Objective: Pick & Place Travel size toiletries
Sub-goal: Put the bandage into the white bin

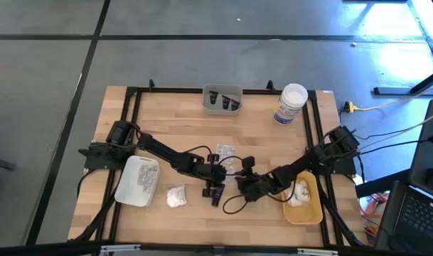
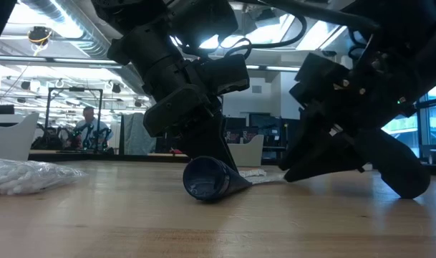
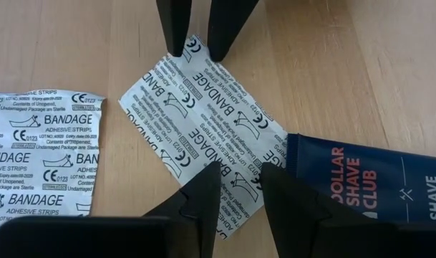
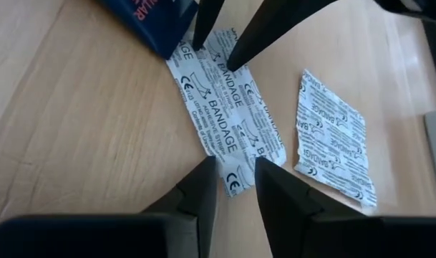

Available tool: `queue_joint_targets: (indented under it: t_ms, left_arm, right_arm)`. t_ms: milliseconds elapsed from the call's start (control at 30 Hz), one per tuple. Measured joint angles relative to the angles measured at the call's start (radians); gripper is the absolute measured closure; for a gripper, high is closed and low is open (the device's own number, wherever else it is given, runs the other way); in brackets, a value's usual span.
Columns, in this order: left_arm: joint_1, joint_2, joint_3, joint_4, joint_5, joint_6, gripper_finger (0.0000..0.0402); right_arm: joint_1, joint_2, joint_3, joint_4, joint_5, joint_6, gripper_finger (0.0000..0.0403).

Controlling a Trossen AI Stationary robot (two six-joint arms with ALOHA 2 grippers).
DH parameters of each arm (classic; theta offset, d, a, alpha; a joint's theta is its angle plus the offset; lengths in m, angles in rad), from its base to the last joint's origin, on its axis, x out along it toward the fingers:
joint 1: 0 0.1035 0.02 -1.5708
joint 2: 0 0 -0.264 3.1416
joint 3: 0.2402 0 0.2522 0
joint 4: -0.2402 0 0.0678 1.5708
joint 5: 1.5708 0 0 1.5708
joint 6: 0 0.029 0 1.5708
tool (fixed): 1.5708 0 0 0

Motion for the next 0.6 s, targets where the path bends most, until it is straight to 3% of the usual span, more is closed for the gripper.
queue_joint_targets:
  t_ms: [267, 467, 600]
  left_arm:
    - [0.000, 0.000, 0.000, 0.006, 0.002, 0.001, 0.0300]
    - [-0.001, 0.000, 0.000, 0.007, 0.002, 0.001, 0.0300]
    - [-0.001, 0.000, 0.000, 0.008, 0.002, 0.001, 0.0300]
  right_arm:
    - [-0.011, 0.012, 0.001, 0.008, -0.020, 0.003, 0.0331]
    - [-0.014, 0.013, 0.007, 0.004, -0.046, 0.012, 0.0392]
    - [-0.017, 0.016, 0.022, -0.014, -0.058, 0.015, 0.0398]
